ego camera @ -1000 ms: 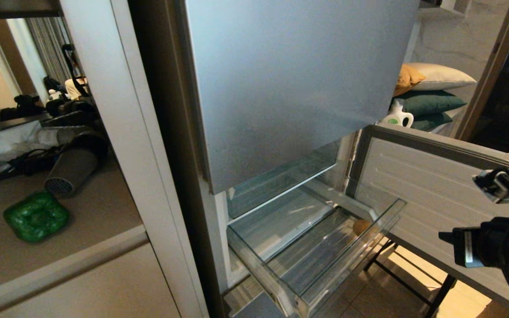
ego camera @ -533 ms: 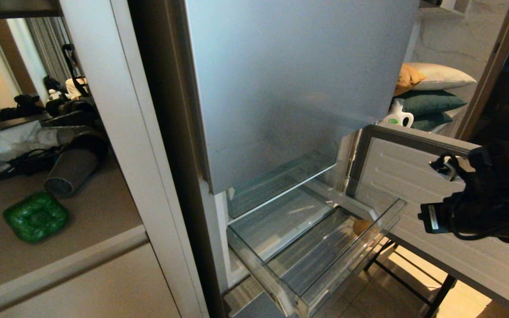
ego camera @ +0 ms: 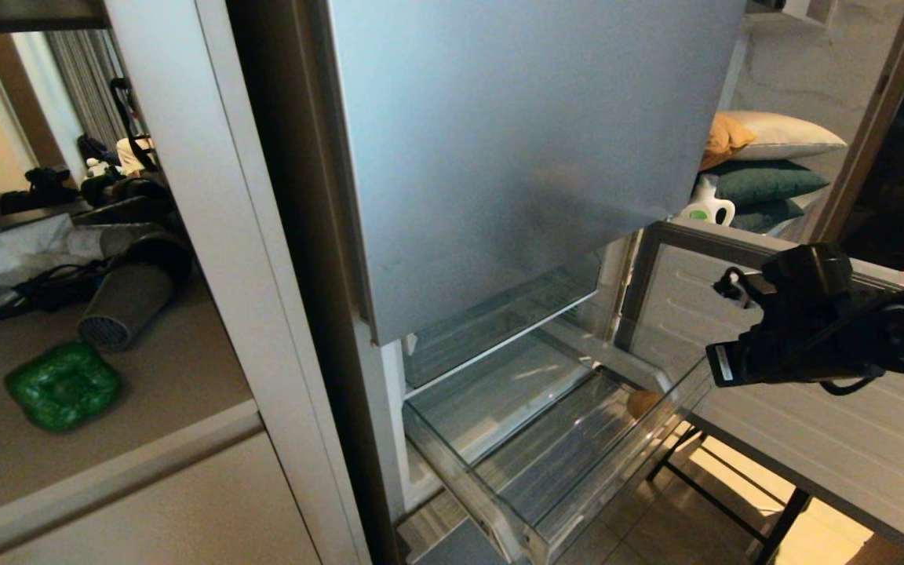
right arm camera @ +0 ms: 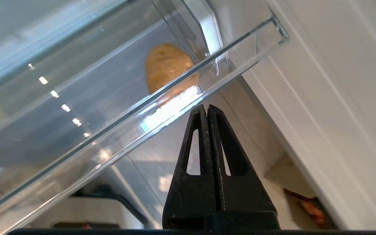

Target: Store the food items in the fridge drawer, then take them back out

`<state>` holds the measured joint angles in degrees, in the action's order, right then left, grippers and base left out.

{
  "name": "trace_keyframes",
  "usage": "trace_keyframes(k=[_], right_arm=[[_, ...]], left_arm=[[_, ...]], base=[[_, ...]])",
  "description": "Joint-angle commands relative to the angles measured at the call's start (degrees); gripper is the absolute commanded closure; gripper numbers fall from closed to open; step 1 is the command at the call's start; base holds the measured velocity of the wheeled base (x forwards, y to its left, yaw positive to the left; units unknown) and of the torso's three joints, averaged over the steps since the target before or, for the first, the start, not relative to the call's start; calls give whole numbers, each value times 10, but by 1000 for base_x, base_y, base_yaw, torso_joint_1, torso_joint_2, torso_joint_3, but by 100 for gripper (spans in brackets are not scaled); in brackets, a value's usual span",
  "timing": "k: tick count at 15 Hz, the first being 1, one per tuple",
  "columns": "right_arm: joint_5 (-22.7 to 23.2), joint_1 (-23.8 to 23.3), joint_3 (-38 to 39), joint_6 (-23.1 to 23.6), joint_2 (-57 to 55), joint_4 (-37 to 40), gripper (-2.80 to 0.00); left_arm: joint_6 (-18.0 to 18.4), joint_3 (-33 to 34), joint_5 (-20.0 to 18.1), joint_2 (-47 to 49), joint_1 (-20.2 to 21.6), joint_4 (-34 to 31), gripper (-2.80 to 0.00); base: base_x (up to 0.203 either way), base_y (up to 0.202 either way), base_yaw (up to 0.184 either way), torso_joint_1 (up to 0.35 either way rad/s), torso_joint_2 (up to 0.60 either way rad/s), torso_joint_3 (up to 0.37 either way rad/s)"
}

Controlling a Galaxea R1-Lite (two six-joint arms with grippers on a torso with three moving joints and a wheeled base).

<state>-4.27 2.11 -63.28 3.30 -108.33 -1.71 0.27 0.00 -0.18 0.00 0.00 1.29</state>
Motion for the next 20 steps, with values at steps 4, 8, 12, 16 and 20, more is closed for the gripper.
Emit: trace_keyframes(k=[4,8,12,16,20], right_arm=[[1,-20,-93,38,-76,54,0],[4,-22,-129,101,-118,60,0],[35,-22,-188,103,-143,73,0],[53,-22,-269,146,-178,156,0],[113,-21,-332,151,-202,233,0]], left_arm=[[0,6,0,1,0,0,0],[0,6,0,1,0,0,0],[0,6,0,1,0,0,0],[0,6,0,1,0,0,0],[0,6,0,1,0,0,0]], base=[[0,0,0,0,0,0],[0,0,0,0,0,0],[0,0,0,0,0,0],[0,0,0,0,0,0],[0,0,0,0,0,0]])
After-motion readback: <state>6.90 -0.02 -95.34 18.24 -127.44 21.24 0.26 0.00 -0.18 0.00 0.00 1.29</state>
